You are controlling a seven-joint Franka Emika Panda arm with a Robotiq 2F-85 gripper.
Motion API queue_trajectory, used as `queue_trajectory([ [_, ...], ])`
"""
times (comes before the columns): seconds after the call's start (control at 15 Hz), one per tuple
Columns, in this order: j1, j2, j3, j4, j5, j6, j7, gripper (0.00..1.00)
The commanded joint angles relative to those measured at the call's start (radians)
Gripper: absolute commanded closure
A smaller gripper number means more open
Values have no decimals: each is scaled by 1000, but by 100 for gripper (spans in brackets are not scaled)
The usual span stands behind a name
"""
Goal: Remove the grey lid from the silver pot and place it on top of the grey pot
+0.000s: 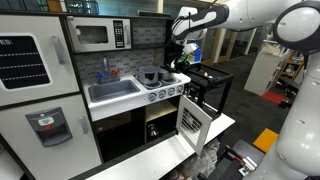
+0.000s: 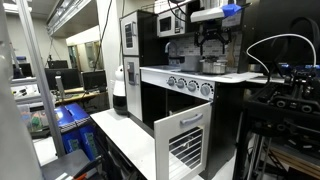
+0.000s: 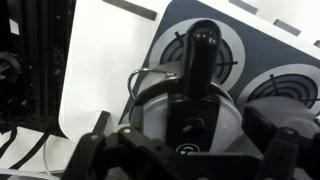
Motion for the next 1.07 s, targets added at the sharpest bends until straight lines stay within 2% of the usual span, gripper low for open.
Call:
queue_trajectory([
  [0.0,-13,0,14,3,-3,-3,2,0],
  [1.0,-20,48,20,10,43,66,-9,0],
])
